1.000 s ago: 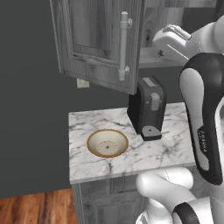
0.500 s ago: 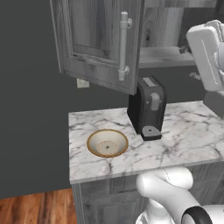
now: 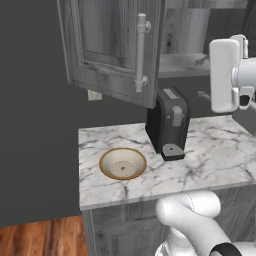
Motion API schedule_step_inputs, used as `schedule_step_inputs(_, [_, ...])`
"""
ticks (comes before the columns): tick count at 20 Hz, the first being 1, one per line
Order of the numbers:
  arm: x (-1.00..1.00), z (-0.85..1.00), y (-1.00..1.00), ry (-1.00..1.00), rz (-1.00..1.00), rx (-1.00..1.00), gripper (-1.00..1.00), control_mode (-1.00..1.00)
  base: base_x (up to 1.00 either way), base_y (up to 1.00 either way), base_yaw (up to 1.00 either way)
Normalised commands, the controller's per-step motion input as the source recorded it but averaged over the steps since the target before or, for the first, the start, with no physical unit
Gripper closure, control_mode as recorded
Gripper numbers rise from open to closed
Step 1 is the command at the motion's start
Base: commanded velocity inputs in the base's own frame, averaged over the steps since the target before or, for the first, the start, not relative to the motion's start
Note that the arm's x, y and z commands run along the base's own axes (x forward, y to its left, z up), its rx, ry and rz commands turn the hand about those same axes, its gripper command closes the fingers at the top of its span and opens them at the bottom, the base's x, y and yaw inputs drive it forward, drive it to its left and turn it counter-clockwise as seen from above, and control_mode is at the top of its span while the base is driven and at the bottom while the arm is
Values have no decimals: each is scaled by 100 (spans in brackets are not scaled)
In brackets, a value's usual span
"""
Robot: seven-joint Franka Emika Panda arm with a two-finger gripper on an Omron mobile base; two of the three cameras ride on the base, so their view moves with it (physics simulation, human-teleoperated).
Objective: Open the cabinet and setup a tea strainer by placing it in the bowl upright.
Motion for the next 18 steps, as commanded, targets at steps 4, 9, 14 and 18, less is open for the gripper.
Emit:
schedule_step_inputs(4, [40, -8, 10, 24, 12, 28, -100, -100, 0, 0, 0])
schedule_step_inputs(9, [21, 0, 0, 23, 12, 24, -100, -100, 0, 0, 0])
schedule_step_inputs(14, [5, 0, 3, 5, 12, 7, -100, -100, 0, 0, 0])
schedule_step_inputs(18, [9, -1, 21, 0, 11, -1, -100, -100, 0, 0, 0])
